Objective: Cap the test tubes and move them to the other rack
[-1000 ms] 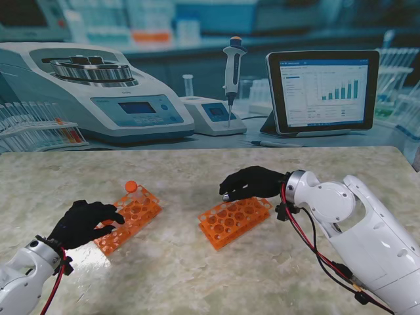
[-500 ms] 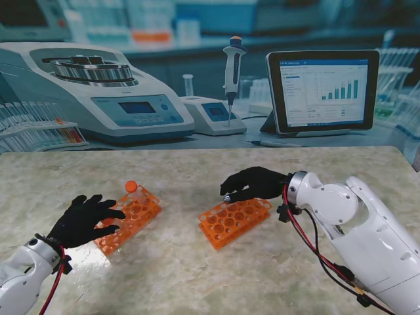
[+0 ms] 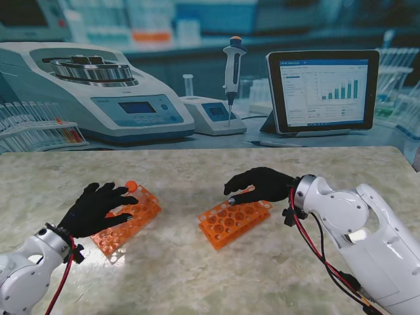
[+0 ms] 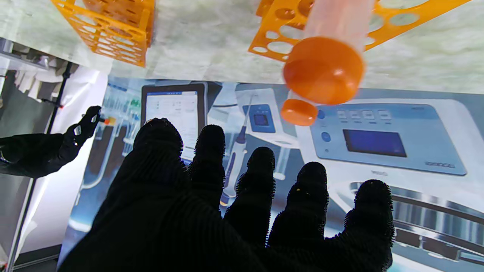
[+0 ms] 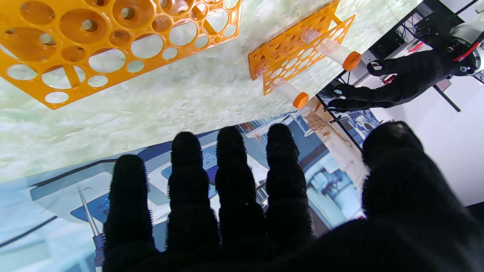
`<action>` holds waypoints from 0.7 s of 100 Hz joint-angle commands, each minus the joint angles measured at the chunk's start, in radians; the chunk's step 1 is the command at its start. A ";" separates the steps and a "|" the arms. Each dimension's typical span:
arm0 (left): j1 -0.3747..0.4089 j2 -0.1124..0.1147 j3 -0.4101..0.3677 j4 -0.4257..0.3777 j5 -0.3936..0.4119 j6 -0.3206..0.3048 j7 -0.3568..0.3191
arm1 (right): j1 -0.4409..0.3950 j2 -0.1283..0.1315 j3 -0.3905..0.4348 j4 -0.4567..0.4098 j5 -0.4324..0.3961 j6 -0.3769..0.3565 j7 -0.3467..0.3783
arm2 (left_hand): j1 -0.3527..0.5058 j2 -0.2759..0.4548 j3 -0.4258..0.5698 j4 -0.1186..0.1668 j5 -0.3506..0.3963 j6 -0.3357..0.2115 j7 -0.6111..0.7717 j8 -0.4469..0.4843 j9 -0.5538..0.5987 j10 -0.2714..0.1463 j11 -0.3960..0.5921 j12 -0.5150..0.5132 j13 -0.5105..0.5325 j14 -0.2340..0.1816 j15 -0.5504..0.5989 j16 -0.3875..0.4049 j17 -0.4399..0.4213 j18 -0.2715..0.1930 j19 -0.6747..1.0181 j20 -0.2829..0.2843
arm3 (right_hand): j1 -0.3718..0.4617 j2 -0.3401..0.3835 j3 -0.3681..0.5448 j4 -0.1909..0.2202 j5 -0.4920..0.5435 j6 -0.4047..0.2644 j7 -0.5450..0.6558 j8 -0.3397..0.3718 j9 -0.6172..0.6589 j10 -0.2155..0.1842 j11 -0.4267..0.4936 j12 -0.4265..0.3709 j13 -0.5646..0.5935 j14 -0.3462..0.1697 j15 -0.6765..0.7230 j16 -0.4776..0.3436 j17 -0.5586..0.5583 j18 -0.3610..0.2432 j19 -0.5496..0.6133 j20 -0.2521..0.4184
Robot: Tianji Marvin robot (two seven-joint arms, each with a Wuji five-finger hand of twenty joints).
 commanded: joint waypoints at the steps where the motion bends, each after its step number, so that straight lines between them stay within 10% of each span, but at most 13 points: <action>1: -0.015 -0.005 0.019 -0.017 -0.012 0.008 -0.002 | -0.030 0.001 0.010 -0.016 -0.007 -0.005 -0.011 | -0.028 0.050 -0.020 0.007 -0.031 0.018 -0.030 -0.017 -0.020 0.014 -0.020 -0.024 -0.014 0.018 -0.003 -0.017 -0.010 0.016 -0.058 -0.033 | 0.003 0.034 -0.009 0.023 -0.005 -0.020 -0.011 0.003 -0.020 -0.027 -0.006 0.000 0.002 -0.021 -0.031 -0.007 -0.020 0.017 -0.009 -0.022; 70: -0.210 -0.025 0.336 0.048 -0.188 0.126 0.033 | -0.332 -0.035 0.187 -0.105 -0.142 -0.084 -0.252 | -0.050 0.086 -0.023 0.010 -0.084 0.061 -0.083 -0.067 -0.008 0.015 -0.017 -0.014 0.052 0.001 0.021 0.013 0.013 0.021 -0.057 -0.016 | -0.004 0.106 -0.041 0.028 -0.076 0.007 -0.066 -0.049 -0.084 -0.017 -0.039 -0.046 -0.051 -0.009 -0.057 -0.039 -0.026 0.041 -0.044 -0.072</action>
